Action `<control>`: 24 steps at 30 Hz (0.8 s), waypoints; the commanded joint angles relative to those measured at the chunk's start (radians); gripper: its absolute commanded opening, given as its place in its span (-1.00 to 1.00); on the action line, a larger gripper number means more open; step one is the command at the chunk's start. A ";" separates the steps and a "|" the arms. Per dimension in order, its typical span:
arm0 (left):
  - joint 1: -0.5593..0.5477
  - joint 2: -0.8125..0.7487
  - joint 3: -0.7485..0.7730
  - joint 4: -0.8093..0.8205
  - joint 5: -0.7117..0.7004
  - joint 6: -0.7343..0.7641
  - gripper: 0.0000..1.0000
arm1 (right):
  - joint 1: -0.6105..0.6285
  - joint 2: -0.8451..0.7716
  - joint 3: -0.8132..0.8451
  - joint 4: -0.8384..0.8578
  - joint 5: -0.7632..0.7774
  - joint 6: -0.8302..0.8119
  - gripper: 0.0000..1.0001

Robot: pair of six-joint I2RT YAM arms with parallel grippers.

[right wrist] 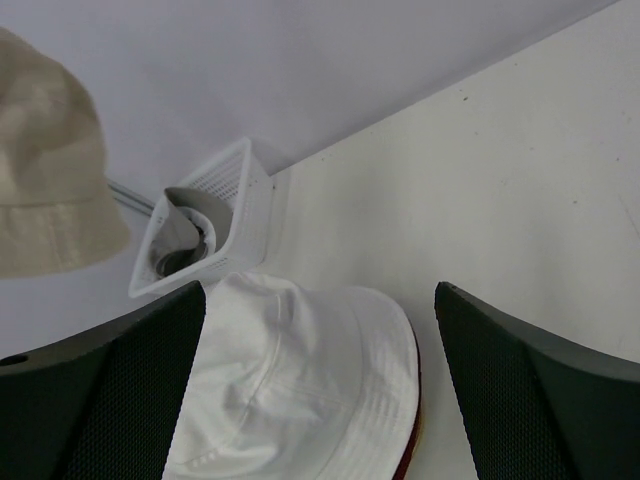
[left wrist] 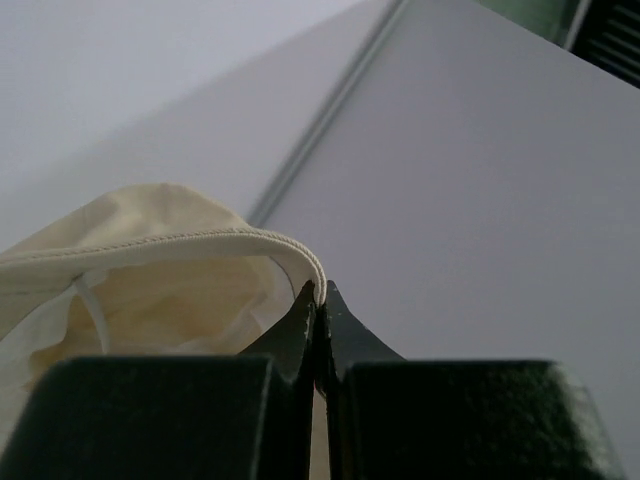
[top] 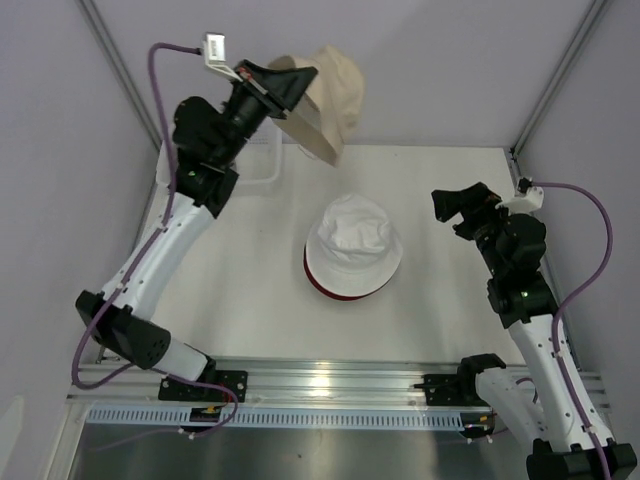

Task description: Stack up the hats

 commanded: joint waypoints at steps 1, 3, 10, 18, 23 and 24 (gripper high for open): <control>-0.101 0.059 -0.042 0.205 -0.030 -0.115 -0.99 | -0.004 -0.042 -0.008 -0.058 0.011 0.139 0.99; -0.166 0.094 -0.060 0.262 -0.052 -0.143 -0.99 | -0.002 -0.088 -0.030 -0.098 0.058 0.188 0.99; -0.310 0.228 -0.033 0.424 -0.096 -0.086 -0.99 | -0.004 -0.288 -0.212 -0.010 0.095 0.411 0.99; -0.333 0.196 -0.263 0.655 0.027 -0.045 -0.99 | -0.005 -0.366 -0.150 -0.193 0.204 0.315 0.99; -0.332 -0.002 -0.529 0.595 -0.042 0.090 -0.99 | -0.004 -0.357 -0.174 -0.188 0.200 0.307 0.99; -0.330 -0.067 -0.609 0.577 -0.065 0.096 -0.99 | -0.004 -0.355 -0.179 -0.184 0.196 0.301 0.99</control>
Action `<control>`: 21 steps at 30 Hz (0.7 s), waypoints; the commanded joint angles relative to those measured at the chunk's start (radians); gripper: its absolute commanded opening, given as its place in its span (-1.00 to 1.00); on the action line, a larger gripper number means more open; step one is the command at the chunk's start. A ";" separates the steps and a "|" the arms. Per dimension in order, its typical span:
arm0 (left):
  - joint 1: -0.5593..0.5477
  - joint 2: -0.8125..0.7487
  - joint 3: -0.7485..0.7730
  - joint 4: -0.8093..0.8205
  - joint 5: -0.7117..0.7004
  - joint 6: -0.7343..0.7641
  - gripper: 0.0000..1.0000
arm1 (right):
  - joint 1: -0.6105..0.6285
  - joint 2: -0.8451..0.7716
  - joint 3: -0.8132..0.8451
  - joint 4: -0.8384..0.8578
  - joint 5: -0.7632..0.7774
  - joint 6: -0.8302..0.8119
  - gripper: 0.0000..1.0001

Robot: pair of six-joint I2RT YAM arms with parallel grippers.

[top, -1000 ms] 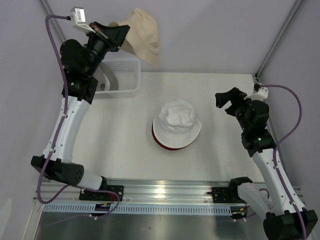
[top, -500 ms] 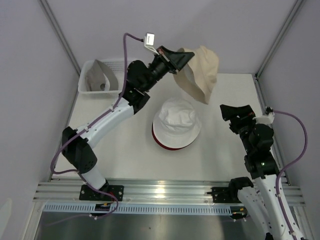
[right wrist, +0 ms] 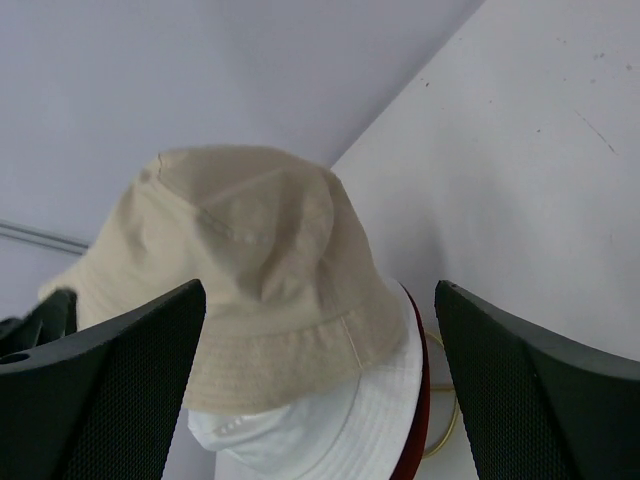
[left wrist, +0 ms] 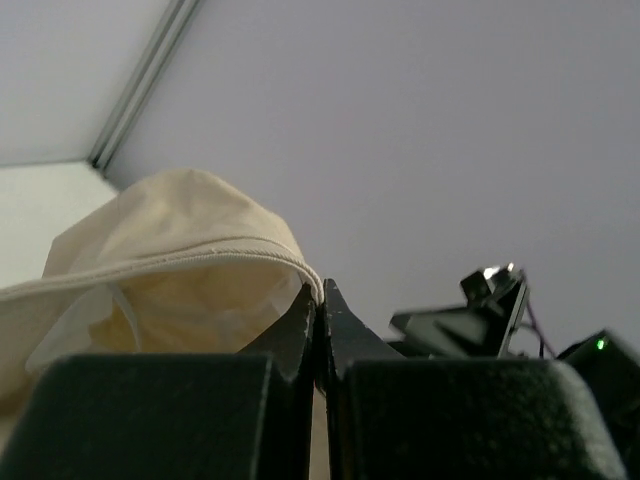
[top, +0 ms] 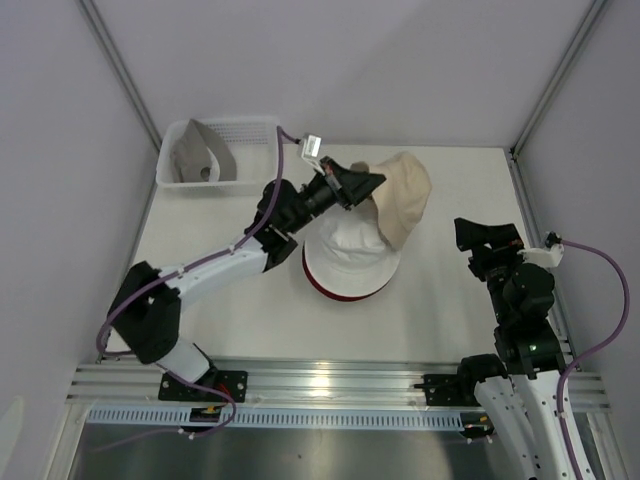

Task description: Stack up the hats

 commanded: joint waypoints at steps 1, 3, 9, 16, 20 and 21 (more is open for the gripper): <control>0.005 -0.217 -0.120 0.054 -0.057 0.108 -0.99 | -0.004 0.012 0.007 0.003 0.028 -0.029 0.99; 0.005 -0.314 -0.179 -0.004 -0.109 0.136 -0.99 | -0.002 0.021 0.004 0.011 0.011 -0.036 0.99; 0.005 -0.455 -0.316 -0.081 -0.158 0.121 -0.99 | -0.002 0.093 -0.008 0.061 -0.071 -0.053 0.99; 0.004 -0.567 -0.491 -0.147 -0.238 0.091 -0.99 | -0.002 0.170 -0.008 0.091 -0.134 -0.084 0.99; 0.001 -0.598 -0.584 -0.152 -0.240 0.058 -0.99 | -0.004 0.190 -0.013 0.121 -0.186 -0.085 0.99; -0.002 -0.603 -0.632 -0.142 -0.241 0.052 -0.99 | -0.002 0.194 -0.014 0.127 -0.196 -0.081 0.99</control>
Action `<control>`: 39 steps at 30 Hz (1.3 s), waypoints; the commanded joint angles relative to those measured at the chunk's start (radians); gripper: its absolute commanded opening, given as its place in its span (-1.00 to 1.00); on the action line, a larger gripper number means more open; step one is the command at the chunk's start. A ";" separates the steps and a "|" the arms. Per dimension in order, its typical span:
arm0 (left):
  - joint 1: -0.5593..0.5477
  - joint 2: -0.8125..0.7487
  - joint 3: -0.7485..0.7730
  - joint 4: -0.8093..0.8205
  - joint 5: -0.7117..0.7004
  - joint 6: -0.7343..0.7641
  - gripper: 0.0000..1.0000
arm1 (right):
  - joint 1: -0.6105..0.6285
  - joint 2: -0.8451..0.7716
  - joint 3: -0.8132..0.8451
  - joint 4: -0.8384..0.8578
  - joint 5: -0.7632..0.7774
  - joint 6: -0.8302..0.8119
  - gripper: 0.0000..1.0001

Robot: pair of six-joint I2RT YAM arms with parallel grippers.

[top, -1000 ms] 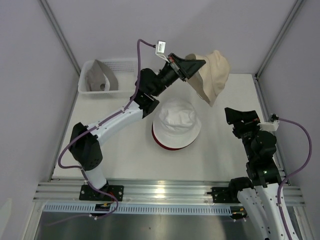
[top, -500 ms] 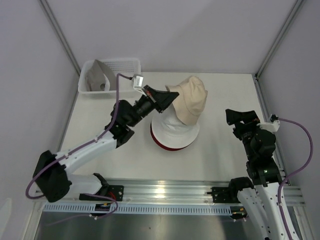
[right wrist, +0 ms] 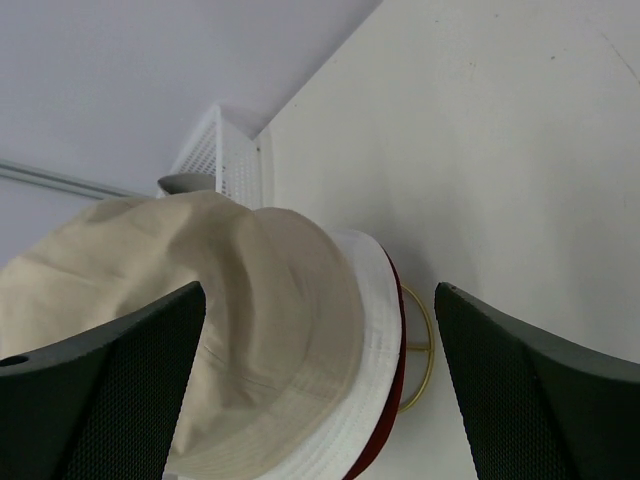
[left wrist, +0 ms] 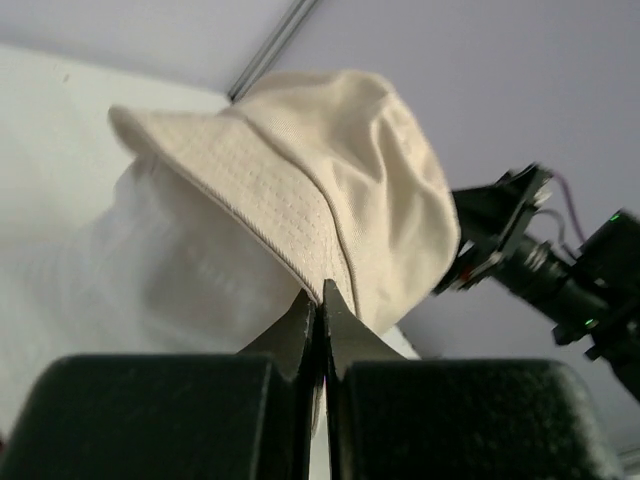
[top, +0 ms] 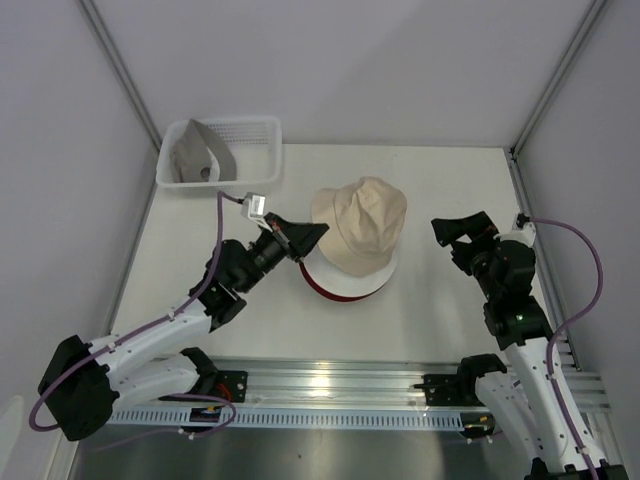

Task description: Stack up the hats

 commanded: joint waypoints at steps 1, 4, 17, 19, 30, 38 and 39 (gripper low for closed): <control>-0.010 -0.041 -0.079 0.016 -0.025 -0.032 -0.98 | -0.001 0.013 -0.012 0.085 -0.069 -0.012 0.99; -0.021 -0.078 -0.141 0.001 -0.090 -0.056 -0.99 | -0.003 0.038 -0.031 0.129 -0.102 0.008 0.99; -0.022 -0.131 -0.204 -0.315 -0.360 -0.231 -0.99 | 0.020 0.136 -0.063 0.222 -0.172 -0.037 0.99; -0.022 -0.124 -0.205 -0.350 -0.379 -0.239 -0.99 | 0.034 0.154 -0.063 0.266 -0.178 -0.044 0.99; -0.024 -0.049 -0.175 -0.428 -0.374 -0.253 -0.99 | 0.124 0.332 -0.058 0.458 -0.214 -0.115 0.96; -0.024 0.014 -0.141 -0.421 -0.342 -0.245 -0.99 | 0.157 0.429 -0.060 0.567 -0.240 -0.127 0.74; -0.024 0.013 -0.138 -0.421 -0.344 -0.243 -0.99 | 0.157 0.432 -0.060 0.576 -0.240 -0.126 0.72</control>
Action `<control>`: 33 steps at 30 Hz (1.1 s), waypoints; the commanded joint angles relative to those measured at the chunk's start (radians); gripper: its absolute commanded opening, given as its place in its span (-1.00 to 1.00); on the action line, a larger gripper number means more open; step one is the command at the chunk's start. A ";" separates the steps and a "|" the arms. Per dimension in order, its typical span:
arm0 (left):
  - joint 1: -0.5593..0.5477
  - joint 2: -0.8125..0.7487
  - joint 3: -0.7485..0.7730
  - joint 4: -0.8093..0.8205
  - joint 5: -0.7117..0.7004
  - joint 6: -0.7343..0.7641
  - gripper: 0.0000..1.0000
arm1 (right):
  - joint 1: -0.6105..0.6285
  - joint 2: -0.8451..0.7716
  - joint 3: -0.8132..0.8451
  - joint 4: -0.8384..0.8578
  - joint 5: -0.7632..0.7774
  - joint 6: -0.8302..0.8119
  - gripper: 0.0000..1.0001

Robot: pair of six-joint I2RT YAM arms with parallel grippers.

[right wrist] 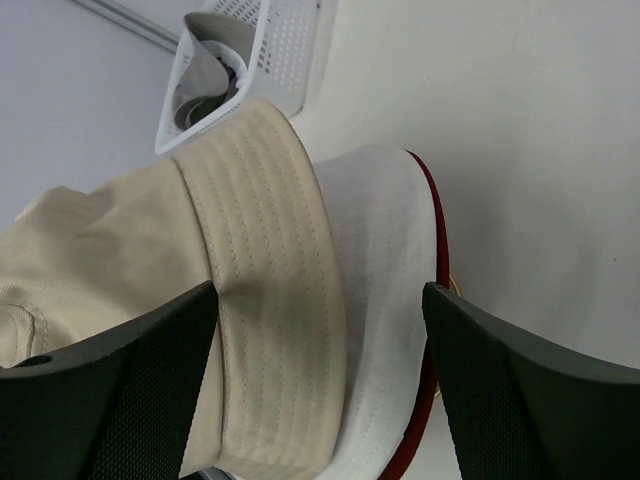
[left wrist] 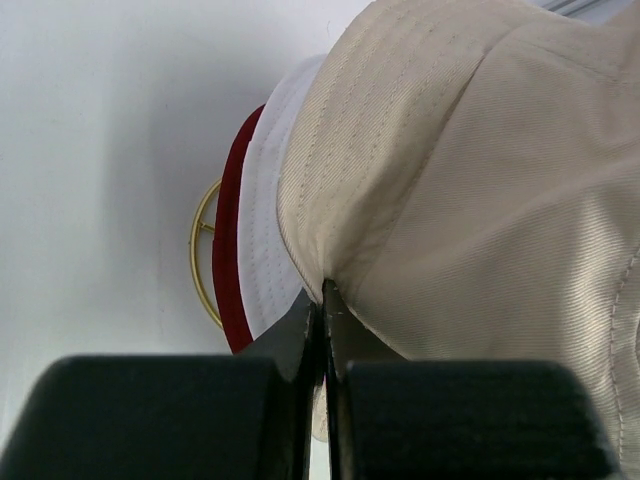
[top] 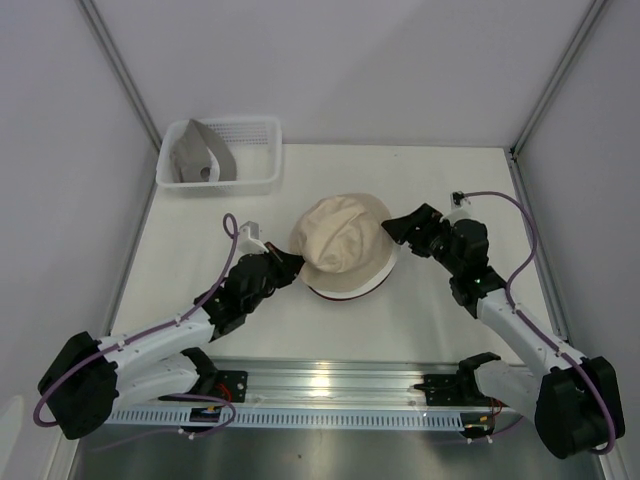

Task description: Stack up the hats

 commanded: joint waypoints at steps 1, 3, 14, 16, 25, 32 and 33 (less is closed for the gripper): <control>-0.003 0.011 0.022 -0.050 -0.007 0.014 -0.99 | 0.005 0.014 0.001 0.113 -0.014 -0.022 0.70; -0.003 0.007 0.020 -0.047 -0.010 0.021 -0.99 | 0.005 0.017 -0.004 0.134 -0.014 -0.020 0.65; -0.003 0.004 0.027 -0.033 -0.007 0.041 -0.99 | 0.006 0.034 -0.013 0.185 -0.009 -0.019 0.40; -0.003 0.005 0.033 -0.028 -0.005 0.047 -0.99 | 0.006 0.049 -0.016 0.192 -0.017 -0.010 0.33; -0.003 0.017 0.033 0.009 0.016 0.057 -0.99 | 0.015 0.071 -0.045 0.252 -0.043 0.050 0.19; -0.003 0.020 0.037 0.035 0.024 0.074 -0.99 | 0.024 0.005 -0.073 0.246 -0.040 0.073 -0.34; -0.003 0.020 0.042 0.033 0.024 0.077 -0.99 | 0.024 -0.003 -0.087 0.246 -0.034 0.078 -0.48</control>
